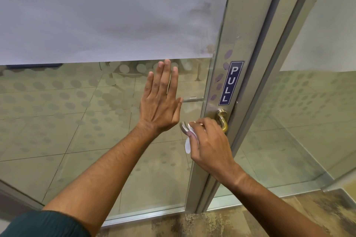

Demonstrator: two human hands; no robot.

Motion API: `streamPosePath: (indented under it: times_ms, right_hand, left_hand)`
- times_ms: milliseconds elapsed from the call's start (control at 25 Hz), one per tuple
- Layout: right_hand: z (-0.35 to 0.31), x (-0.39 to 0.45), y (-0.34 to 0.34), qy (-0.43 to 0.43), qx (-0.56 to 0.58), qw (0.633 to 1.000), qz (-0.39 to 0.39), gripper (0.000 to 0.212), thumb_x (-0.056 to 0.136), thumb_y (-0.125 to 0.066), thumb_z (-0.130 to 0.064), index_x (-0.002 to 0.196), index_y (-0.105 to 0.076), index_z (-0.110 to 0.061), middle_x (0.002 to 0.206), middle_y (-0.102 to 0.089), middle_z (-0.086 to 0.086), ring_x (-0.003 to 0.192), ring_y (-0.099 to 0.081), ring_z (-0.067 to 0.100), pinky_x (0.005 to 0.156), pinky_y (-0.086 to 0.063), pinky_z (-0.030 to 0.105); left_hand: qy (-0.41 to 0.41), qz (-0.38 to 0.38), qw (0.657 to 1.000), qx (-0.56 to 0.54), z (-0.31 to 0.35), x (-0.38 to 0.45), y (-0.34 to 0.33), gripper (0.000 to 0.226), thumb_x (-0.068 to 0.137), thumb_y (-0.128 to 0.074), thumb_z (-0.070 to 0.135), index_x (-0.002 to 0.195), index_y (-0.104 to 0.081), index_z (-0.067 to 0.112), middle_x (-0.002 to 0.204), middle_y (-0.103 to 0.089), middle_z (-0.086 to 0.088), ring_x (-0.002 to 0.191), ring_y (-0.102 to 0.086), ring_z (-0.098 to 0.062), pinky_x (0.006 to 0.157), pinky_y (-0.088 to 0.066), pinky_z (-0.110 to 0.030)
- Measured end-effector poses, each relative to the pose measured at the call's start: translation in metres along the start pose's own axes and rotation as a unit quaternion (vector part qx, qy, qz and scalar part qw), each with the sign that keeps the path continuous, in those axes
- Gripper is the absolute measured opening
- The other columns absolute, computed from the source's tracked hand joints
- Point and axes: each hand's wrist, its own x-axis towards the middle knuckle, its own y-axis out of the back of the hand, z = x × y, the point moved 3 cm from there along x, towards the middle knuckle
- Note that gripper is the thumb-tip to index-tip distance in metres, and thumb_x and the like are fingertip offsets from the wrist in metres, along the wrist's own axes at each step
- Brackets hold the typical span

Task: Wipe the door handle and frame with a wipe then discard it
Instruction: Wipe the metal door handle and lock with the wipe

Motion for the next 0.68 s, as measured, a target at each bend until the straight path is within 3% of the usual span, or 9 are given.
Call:
streamPosePath:
  times_ms: [80, 160, 280, 360, 480, 680]
  right_hand:
    - [0.0, -0.002, -0.004, -0.003, -0.034, 0.999, -0.017, 0.038, 0.083, -0.072, -0.019, 0.115, -0.065, -0.001, 0.111, -0.066, 0.019, 0.092, -0.065, 0.03, 0.071, -0.057, 0.038]
    - [0.0, -0.009, -0.009, 0.007, -0.054, 0.997, -0.055, 0.05, 0.08, -0.076, -0.015, 0.124, -0.061, -0.001, 0.119, -0.065, 0.02, 0.104, -0.065, 0.032, 0.085, -0.056, 0.04]
    - [0.001, -0.016, -0.012, 0.045, -0.077, 0.994, -0.065, 0.057, 0.076, -0.068, -0.002, 0.132, -0.056, -0.001, 0.125, -0.064, 0.018, 0.119, -0.06, 0.032, 0.101, -0.047, 0.041]
    - [0.002, -0.018, -0.013, 0.071, -0.087, 0.992, -0.051, 0.054, 0.078, -0.055, -0.005, 0.132, -0.055, 0.0, 0.125, -0.063, 0.018, 0.12, -0.059, 0.032, 0.104, -0.044, 0.041]
    - [0.009, -0.021, -0.013, 0.101, -0.109, 0.987, -0.053, 0.055, 0.079, -0.054, -0.01, 0.133, -0.054, -0.001, 0.125, -0.063, 0.018, 0.119, -0.059, 0.03, 0.106, -0.034, 0.036]
    - [0.029, -0.025, -0.008, 0.109, -0.128, 0.984, -0.059, 0.059, 0.074, -0.061, -0.01, 0.132, -0.054, -0.002, 0.122, -0.064, 0.017, 0.116, -0.061, 0.029, 0.105, -0.031, 0.035]
  left_hand:
    - [0.009, -0.002, 1.0, 0.016, 0.002, 0.0, -0.005, 0.082, 0.092, -0.048, 0.037, 0.154, -0.011, -0.002, 0.159, -0.004, -0.023, 0.151, 0.016, -0.025, 0.124, 0.006, -0.043]
    - [0.02, -0.002, 0.999, 0.029, 0.004, 0.001, -0.009, 0.084, 0.093, -0.046, 0.04, 0.154, -0.006, -0.001, 0.159, -0.003, -0.023, 0.15, 0.02, -0.025, 0.123, 0.009, -0.042]
    - [0.036, 0.003, 0.999, 0.037, 0.008, 0.0, -0.015, 0.086, 0.094, -0.041, 0.043, 0.154, 0.002, -0.002, 0.158, -0.003, -0.023, 0.149, 0.023, -0.026, 0.123, 0.011, -0.042]
    - [0.04, 0.008, 0.999, 0.036, 0.012, -0.003, -0.018, 0.089, 0.094, -0.041, 0.043, 0.153, 0.009, 0.0, 0.158, -0.002, -0.023, 0.149, 0.023, -0.026, 0.123, 0.012, -0.042]
    - [0.035, 0.016, 0.999, 0.039, 0.013, -0.005, -0.023, 0.089, 0.095, -0.041, 0.043, 0.153, 0.012, 0.002, 0.158, -0.003, -0.023, 0.149, 0.023, -0.027, 0.122, 0.014, -0.041]
    - [0.042, 0.018, 0.998, 0.046, 0.013, -0.005, -0.025, 0.082, 0.096, -0.038, 0.044, 0.154, -0.004, -0.003, 0.156, -0.005, -0.023, 0.149, 0.024, -0.025, 0.122, 0.014, -0.04]
